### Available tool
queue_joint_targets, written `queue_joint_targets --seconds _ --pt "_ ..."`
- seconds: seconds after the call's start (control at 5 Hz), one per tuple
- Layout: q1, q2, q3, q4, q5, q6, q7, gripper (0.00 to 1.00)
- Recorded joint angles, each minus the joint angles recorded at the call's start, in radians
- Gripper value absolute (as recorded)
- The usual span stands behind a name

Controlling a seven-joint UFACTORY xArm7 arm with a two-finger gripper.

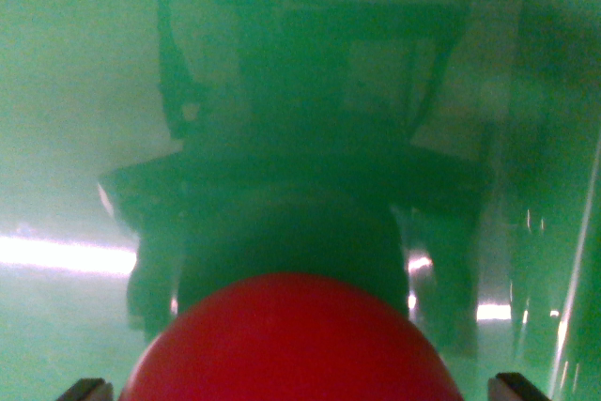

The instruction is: Pick fruit

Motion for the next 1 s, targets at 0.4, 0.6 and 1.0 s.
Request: queue_joint_targets --seconds 0.4,0.6,1.0 --pt "0.0 0.0 0.0 0.0 0.0 0.0 0.0 0.0" --pt "0.0 0.0 0.0 0.0 0.0 0.0 0.0 0.0" --pt "0.0 0.0 0.0 0.0 0.0 0.0 0.0 1.0"
